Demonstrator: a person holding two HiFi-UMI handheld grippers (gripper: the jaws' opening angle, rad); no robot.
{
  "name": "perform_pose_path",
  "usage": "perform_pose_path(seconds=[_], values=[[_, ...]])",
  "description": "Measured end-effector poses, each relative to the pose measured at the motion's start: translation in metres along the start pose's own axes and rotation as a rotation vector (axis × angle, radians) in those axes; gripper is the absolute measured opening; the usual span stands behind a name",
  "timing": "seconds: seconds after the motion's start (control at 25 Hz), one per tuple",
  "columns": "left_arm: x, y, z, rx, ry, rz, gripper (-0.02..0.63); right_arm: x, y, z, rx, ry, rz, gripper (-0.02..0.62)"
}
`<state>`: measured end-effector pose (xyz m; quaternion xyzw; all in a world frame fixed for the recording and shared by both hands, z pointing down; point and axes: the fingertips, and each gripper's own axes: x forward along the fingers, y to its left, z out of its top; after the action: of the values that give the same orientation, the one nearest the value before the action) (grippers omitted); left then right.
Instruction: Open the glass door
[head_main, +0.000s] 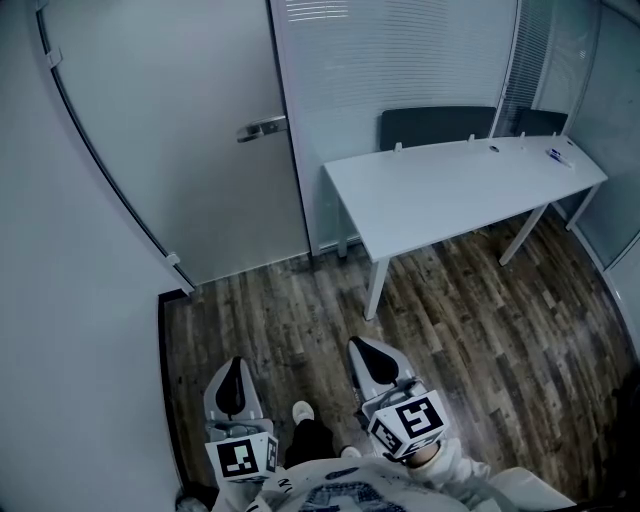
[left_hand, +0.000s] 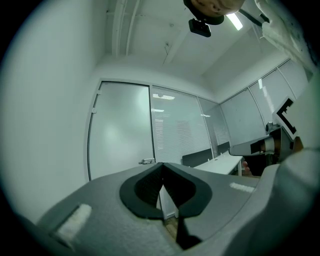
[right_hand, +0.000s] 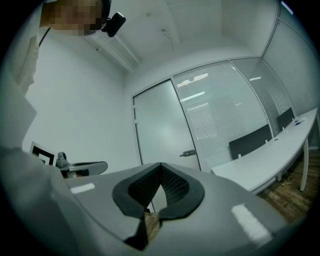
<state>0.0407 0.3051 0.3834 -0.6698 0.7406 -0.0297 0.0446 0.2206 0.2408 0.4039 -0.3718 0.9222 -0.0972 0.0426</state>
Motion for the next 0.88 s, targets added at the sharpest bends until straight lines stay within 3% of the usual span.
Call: perform_pose_path(seconds=[0.32,0.88], values=[[0.051,0.029,-0.013,-0.003,0.001,-0.007,0.005,0.063,-0.006,-0.006,-0.016,0.027,0.003,0.003],[0.179,0.140,-0.045,-0.033,0.032,-0.034,0.005,0.232,-0.001,-0.020,-0.022,0.061,-0.025,0.003]])
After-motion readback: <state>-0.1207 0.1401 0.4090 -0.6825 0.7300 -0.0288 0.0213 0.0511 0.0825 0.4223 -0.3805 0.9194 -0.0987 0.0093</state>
